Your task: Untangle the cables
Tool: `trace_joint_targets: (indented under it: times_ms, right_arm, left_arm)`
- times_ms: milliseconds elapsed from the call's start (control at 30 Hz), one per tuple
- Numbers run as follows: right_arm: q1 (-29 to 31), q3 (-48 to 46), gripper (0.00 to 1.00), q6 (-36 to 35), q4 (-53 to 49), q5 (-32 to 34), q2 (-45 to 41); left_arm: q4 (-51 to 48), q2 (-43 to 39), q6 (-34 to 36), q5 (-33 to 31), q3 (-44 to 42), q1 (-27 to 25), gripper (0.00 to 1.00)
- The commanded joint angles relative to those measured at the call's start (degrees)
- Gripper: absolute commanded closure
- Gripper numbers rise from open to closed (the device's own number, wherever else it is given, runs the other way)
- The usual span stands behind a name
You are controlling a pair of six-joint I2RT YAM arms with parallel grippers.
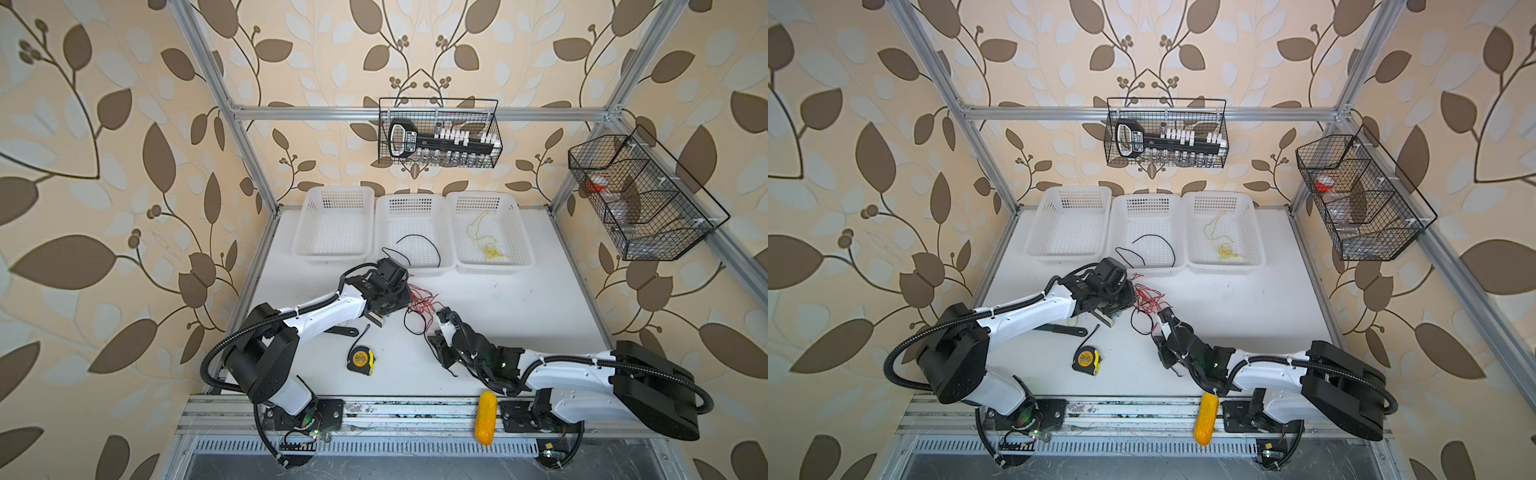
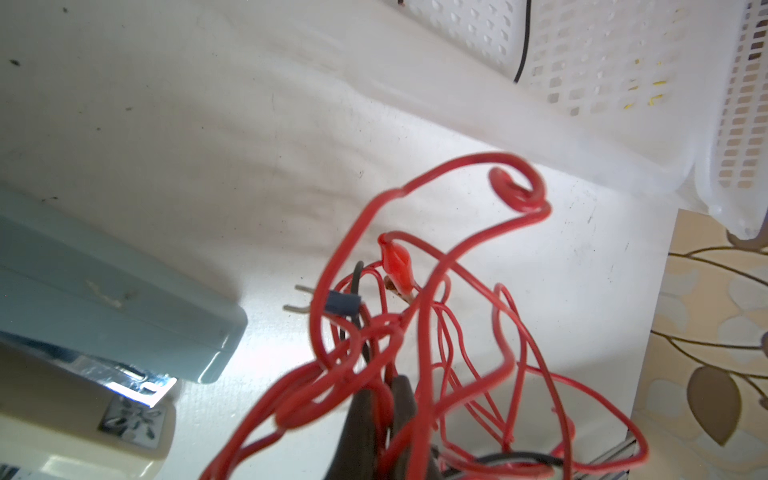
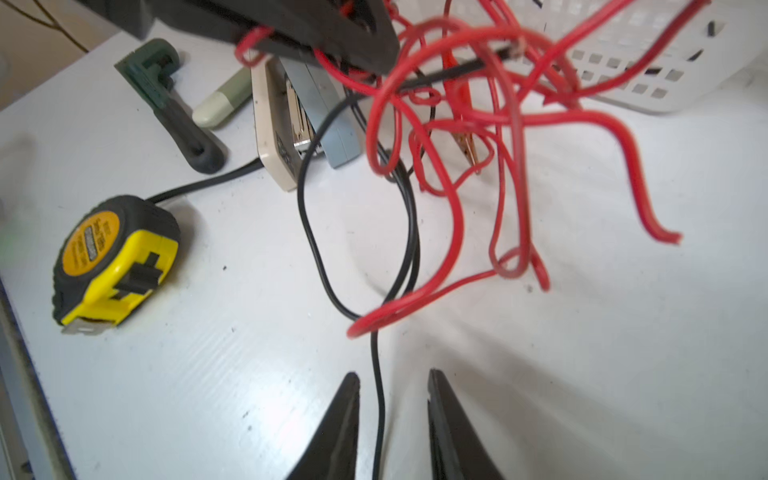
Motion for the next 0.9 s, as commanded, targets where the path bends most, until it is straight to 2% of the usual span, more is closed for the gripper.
trace_joint_targets:
  times_ms: [0,167,467,567,733,867]
  right_arm:
    - [-0.12,-2.07,0.69,1.03,4.00,-2.08,-0.54]
    - [0.09,-1.70,0.65,0.87,6.23,-2.75,3.29]
    - [0.09,2.11,0.66,0.74,16.38,-2.20,13.97]
    - [0.09,3.06,0.75,1.01,18.36,-2.82,16.76]
    - [0.43,2.44,0.99,1.33,17.95,-2.70,16.45]
    - [1.27,1.37,1.00,1.12,12.39,-0.45,11.88]
  left_arm:
    - [1.22,-1.15,0.02,1.21,1.06,0.35,1.00]
    - [1.89,-1.82,-0.31,1.38,0.30,0.37,1.00]
    - [2.21,-2.46,-0.60,2.41,0.22,0.33,1.00]
    - [2.04,-2.48,-0.60,2.17,0.21,0.37,1.00]
    - [1.75,-2.17,-0.60,1.13,-0.10,0.41,1.00]
    - [1.84,-1.01,-0.50,0.06,-0.65,0.79,1.00]
